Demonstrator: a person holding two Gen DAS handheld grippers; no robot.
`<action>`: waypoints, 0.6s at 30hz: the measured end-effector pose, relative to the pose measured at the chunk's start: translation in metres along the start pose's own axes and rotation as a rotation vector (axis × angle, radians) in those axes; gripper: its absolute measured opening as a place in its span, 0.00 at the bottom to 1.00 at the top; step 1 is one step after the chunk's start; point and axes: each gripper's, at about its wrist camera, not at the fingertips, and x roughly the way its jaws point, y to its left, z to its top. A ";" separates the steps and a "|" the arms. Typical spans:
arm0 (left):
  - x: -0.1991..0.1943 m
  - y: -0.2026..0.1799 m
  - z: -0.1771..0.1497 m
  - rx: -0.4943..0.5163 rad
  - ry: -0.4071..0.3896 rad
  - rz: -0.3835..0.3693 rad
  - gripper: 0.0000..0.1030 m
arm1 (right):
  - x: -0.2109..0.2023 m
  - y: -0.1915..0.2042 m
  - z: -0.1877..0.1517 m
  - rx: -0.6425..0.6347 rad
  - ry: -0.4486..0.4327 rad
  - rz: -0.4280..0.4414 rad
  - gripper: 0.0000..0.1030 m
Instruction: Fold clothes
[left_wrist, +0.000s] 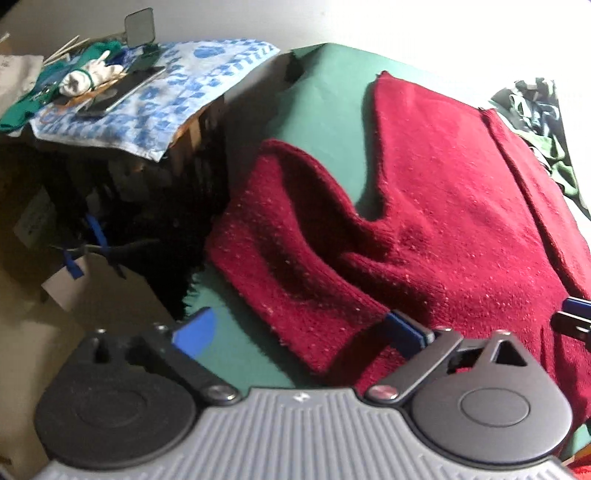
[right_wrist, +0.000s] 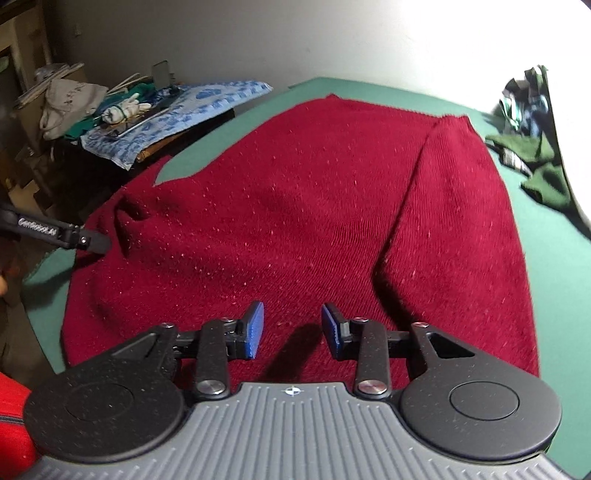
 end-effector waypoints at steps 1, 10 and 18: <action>0.001 -0.001 -0.001 0.008 -0.004 -0.002 0.97 | 0.001 0.001 -0.001 0.005 0.000 -0.006 0.36; 0.000 0.021 0.012 -0.104 -0.052 -0.123 0.78 | 0.009 0.011 -0.009 -0.001 -0.030 -0.062 0.40; 0.006 0.039 0.019 -0.241 -0.084 -0.196 0.25 | 0.012 0.013 -0.008 -0.007 -0.043 -0.086 0.46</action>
